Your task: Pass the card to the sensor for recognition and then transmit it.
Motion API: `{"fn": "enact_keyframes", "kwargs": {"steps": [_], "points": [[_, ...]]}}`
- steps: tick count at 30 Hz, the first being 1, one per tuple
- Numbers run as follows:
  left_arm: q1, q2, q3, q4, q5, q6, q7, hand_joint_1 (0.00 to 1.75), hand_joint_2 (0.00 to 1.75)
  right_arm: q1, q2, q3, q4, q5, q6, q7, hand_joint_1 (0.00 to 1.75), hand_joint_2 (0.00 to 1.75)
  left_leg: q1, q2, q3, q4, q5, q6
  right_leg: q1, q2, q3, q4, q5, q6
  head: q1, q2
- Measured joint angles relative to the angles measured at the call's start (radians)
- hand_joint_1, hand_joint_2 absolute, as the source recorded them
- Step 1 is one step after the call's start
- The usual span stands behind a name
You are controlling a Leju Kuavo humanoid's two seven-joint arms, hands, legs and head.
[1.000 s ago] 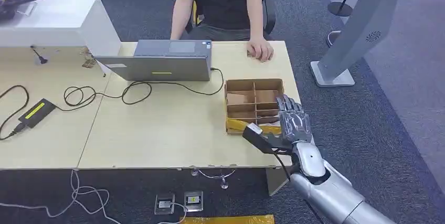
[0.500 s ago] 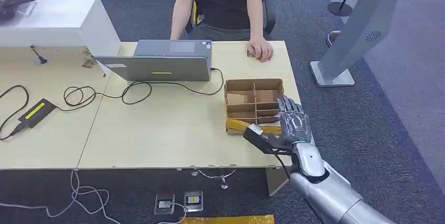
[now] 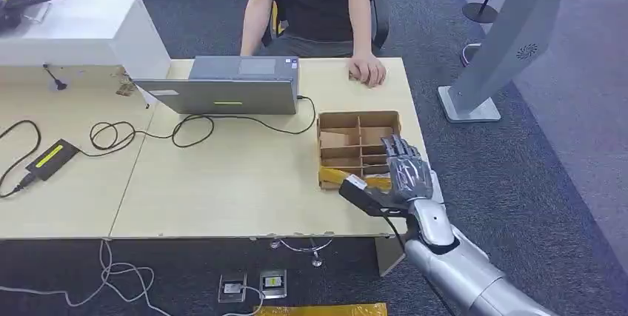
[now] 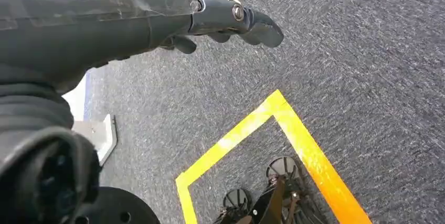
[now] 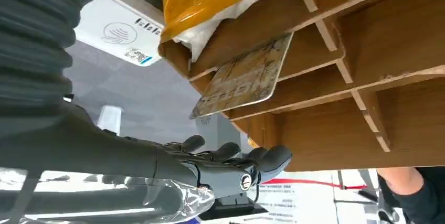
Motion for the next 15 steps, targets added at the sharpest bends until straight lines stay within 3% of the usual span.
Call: {"fn": "enact_keyframes", "kwargs": {"steps": [3,4,5,15], "points": [[0.000,0.000,-0.005,0.000,-0.002,-0.002,0.001,0.00,0.00,-0.006,0.008,0.000,0.011,-0.006,0.000,-0.003,0.07,1.75,0.000,0.000,0.000,0.000,0.000,0.000,0.000,0.000,0.000,0.000,0.000,0.000,0.000,0.000],[0.000,0.000,-0.005,0.000,-0.002,-0.002,0.002,0.00,0.00,-0.007,0.011,0.000,0.013,-0.008,-0.001,-0.003,1.52,1.75,0.000,0.000,0.000,0.000,0.000,0.000,0.000,0.000,0.000,0.000,0.000,0.000,0.000,0.000],[0.000,0.000,-0.005,0.000,-0.002,-0.002,0.002,0.00,0.00,-0.007,0.012,0.000,0.016,-0.009,-0.002,-0.003,1.75,1.75,0.000,0.000,0.000,0.000,0.000,0.000,0.000,0.000,0.000,0.000,0.000,0.000,0.000,0.000],[-0.004,0.000,-0.006,0.000,-0.009,0.000,0.006,0.00,0.00,-0.012,0.022,0.001,0.039,-0.015,-0.022,-0.005,1.75,1.75,0.000,0.000,0.000,0.000,0.000,0.000,0.000,0.000,0.000,0.000,0.000,0.000,0.000,0.000]]}}
